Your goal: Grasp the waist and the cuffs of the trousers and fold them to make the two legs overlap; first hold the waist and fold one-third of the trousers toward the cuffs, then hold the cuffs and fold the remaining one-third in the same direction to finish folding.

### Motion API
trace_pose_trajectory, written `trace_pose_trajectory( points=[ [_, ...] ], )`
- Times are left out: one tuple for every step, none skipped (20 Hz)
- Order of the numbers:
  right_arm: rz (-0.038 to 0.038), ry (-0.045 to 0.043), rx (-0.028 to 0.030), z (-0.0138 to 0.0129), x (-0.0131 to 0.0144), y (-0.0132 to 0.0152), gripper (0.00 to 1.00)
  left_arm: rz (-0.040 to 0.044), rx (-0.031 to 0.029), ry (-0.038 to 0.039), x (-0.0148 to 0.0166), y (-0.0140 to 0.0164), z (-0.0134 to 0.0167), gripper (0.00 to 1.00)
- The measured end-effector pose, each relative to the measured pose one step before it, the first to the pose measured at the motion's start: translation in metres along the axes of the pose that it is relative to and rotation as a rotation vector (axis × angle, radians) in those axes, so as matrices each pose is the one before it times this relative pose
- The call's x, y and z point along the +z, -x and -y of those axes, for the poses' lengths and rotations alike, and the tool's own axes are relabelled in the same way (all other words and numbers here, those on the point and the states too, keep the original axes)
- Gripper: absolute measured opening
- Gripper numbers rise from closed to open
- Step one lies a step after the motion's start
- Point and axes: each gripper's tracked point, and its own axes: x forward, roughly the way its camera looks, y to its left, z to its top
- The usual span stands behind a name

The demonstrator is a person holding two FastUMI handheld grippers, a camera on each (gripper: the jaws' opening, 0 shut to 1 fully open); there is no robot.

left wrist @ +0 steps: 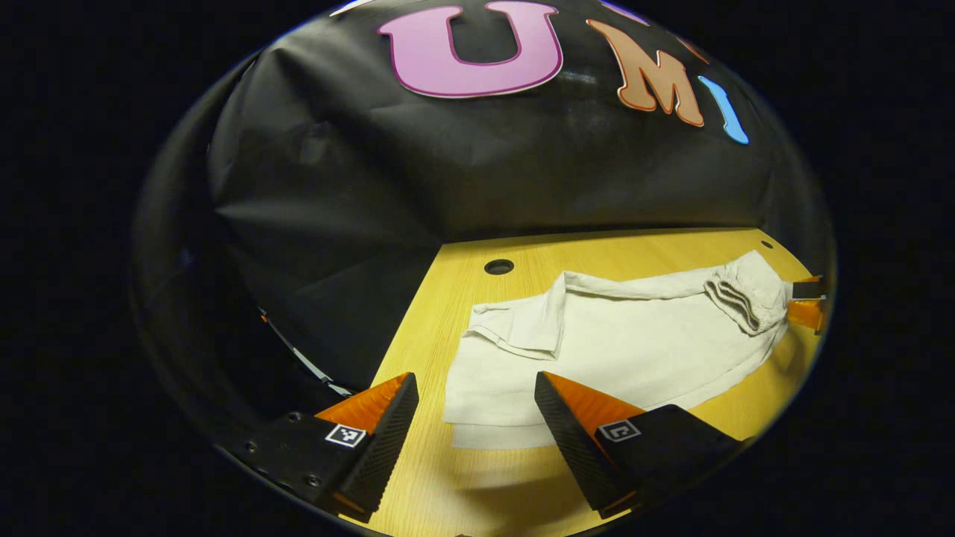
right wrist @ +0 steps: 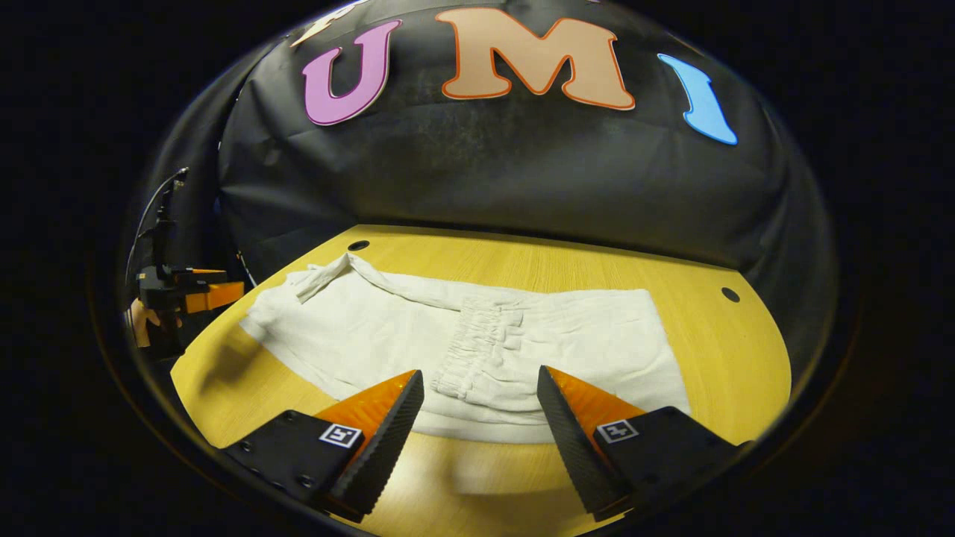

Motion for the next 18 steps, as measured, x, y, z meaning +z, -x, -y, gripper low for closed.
trace_pose_trajectory(
  points=[
    [0.00082, 0.00458, -0.01211, -0.00138, -0.00486, 0.00745, 0.98, -0.01607, -0.00071, 0.01119, -0.00757, -0.00623, -0.00284, 0.96],
    [-0.00191, 0.00352, -0.01310, 0.00045, -0.00328, 0.00621, 0.98, -0.01517, -0.00651, 0.01440, -0.00662, -0.00649, -0.00040, 0.97],
    [0.00012, 0.00127, -0.01520, 0.00394, -0.00044, 0.00756, 0.98, -0.02163, -0.00659, 0.01184, -0.00706, -0.00532, -0.00076, 0.96],
    [0.00039, -0.00058, -0.01240, 0.00370, -0.00057, 0.00609, 0.98, -0.02197, -0.00111, 0.00498, -0.00801, -0.00461, -0.00158, 0.96],
    [0.00042, -0.00225, -0.01318, 0.00348, -0.00143, 0.00516, 0.98, -0.02050, -0.00192, 0.00215, -0.00653, -0.00427, -0.00081, 0.97],
    [-0.00036, -0.00270, -0.01238, 0.00405, -0.00098, 0.00487, 0.98, -0.01547, 0.00125, 0.00273, -0.00511, -0.00541, -0.00049, 0.96],
    [-0.00256, -0.00271, -0.01149, 0.00452, -0.00004, 0.00388, 0.98, -0.01237, -0.00116, 0.00263, -0.00319, -0.00312, 0.00041, 0.97],
    [-0.00194, -0.00206, -0.01192, 0.00445, 0.00048, 0.00443, 0.98, -0.01019, -0.00322, 0.00333, -0.00319, -0.00327, 0.00243, 0.97],
    [0.00148, -0.00137, -0.01019, 0.00436, 0.00021, 0.00196, 0.98, -0.00157, -0.00715, 0.00836, 0.00033, -0.00066, 0.00292, 0.97],
    [0.00522, -0.00191, -0.00948, 0.00335, 0.00157, 0.00274, 0.97, 0.01435, -0.00605, 0.00597, 0.00129, -0.00001, 0.00071, 0.96],
    [0.00724, -0.00630, -0.00647, 0.00265, 0.00217, 0.00244, 0.98, -0.01133, -0.00091, -0.00114, -0.00051, 0.00078, 0.00002, 0.94],
    [0.00347, -0.00831, -0.00367, 0.00177, 0.00056, -0.00012, 0.98, 0.00493, -0.00609, 0.01168, -0.00036, 0.00161, 0.00071, 0.93],
    [0.00286, -0.00494, -0.00439, 0.00246, 0.00068, 0.00148, 0.98, 0.00026, -0.00743, 0.03059, -0.00055, 0.00140, 0.00354, 0.93],
    [0.00374, -0.00340, -0.00583, 0.00162, 0.00062, -0.00017, 0.98, 0.00471, 0.00503, 0.01398, -0.00069, -0.00208, -0.00112, 0.85],
    [0.00348, -0.00621, -0.00486, 0.00224, 0.00118, 0.00069, 0.98, 0.00327, 0.00155, 0.00474, 0.00106, -0.00083, 0.00099, 0.83],
    [0.00238, -0.00983, -0.00246, 0.00083, 0.00051, 0.00069, 0.98, -0.00568, -0.01144, 0.00093, -0.00088, -0.00272, 0.00922, 0.78],
    [0.00220, -0.01210, -0.00234, 0.00188, 0.00084, 0.00155, 0.98, -0.01214, -0.02376, -0.00416, -0.00171, 0.00164, 0.00873, 0.70],
    [0.00114, -0.01069, -0.00339, 0.00211, -0.00010, 0.00239, 0.98, 0.00239, -0.01686, 0.00000, 0.00151, -0.00108, 0.00425, 0.47]
  ],
)
